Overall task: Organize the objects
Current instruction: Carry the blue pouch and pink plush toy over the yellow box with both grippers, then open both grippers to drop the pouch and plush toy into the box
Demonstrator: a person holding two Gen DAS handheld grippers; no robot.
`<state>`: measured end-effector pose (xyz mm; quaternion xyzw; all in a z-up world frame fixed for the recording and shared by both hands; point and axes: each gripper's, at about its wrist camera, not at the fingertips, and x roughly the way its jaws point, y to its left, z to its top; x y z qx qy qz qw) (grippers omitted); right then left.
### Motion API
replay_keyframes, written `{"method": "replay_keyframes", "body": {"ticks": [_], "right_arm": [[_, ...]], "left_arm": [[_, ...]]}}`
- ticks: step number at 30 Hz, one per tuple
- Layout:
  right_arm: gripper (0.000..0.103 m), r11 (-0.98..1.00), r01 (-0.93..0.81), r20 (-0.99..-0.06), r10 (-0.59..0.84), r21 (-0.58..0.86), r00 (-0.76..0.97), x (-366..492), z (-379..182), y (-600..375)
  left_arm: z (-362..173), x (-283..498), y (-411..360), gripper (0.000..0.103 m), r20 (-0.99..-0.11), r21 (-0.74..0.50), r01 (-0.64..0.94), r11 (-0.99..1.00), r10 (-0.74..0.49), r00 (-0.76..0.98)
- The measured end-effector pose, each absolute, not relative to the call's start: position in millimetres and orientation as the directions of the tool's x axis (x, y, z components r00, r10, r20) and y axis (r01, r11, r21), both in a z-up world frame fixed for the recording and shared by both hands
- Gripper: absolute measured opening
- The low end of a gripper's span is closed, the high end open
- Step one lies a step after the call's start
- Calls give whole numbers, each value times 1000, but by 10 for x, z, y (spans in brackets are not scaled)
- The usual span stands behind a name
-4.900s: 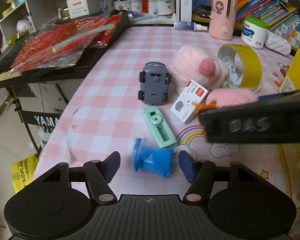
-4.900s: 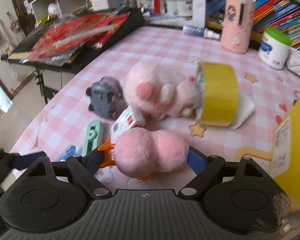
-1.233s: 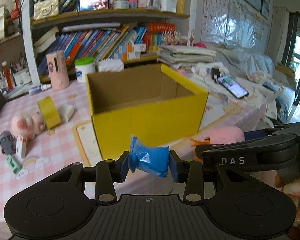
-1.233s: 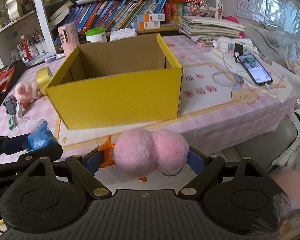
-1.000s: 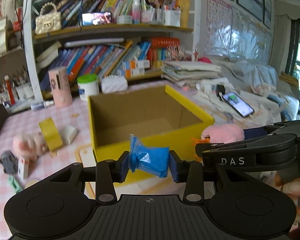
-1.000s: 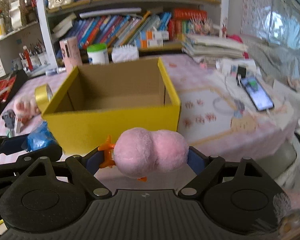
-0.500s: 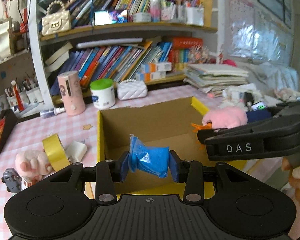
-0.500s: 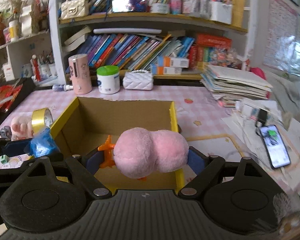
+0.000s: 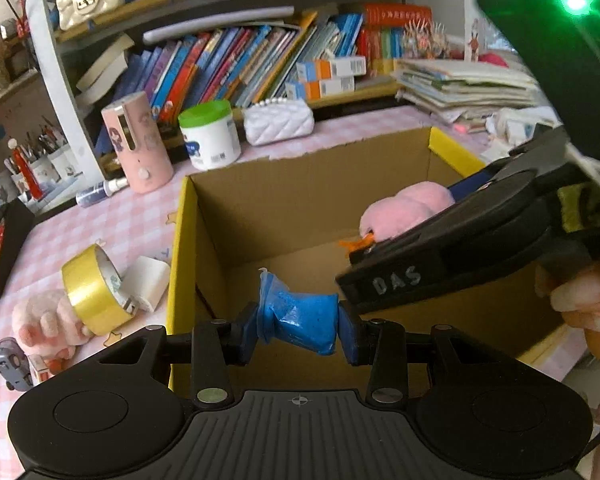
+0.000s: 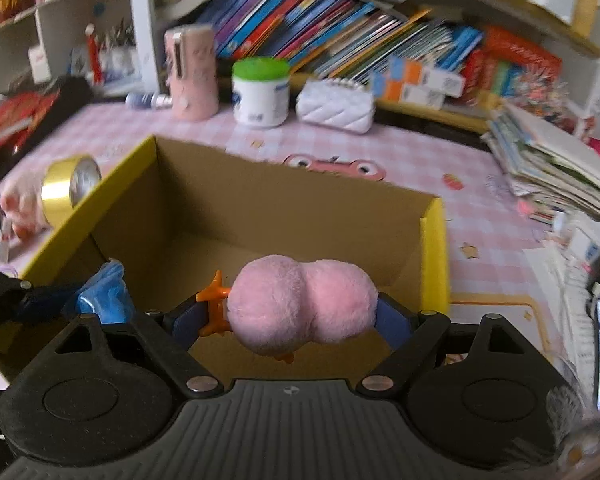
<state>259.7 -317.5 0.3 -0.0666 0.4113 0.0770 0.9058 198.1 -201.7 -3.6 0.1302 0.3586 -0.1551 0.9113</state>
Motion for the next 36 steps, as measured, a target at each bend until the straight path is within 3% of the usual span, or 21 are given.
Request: {"method": "replay_keyframes", "body": {"ticks": [5,13,25,31,33,35,36], "right_arm": [[86,966,-252,-817,100,-57,567,2793,-86,-3187],[86,920,-335,-817,29,-203,575,2828,-163,-3267],[87,918,-314,-826,-23,-240,563,2891,-199,-3303],[89,933,-306,-815,22,-192,579,2842,-150,-3356],[91,940,-290,-805,32,-177,592,2795,-105,-3369],[92,949,-274,-789,48,-154,612,2724,-33,-3375],[92,954,-264,-779,55,-144,624,2678,5,-3375]], "left_arm": [[-93,2037,-2107,39,-707,155,388,909,-172,686],[-171,2112,-2243,40,-739,93,415,905,-216,638],[-191,2173,-2316,40,-744,90,427,900,-224,630],[-137,2095,-2289,43,-731,87,417,904,-226,644],[-93,2043,-2262,47,-720,79,421,903,-240,651],[-33,1966,-2230,71,-697,84,408,909,-239,677],[0,1917,-2208,75,-680,91,396,914,-233,695]]}}
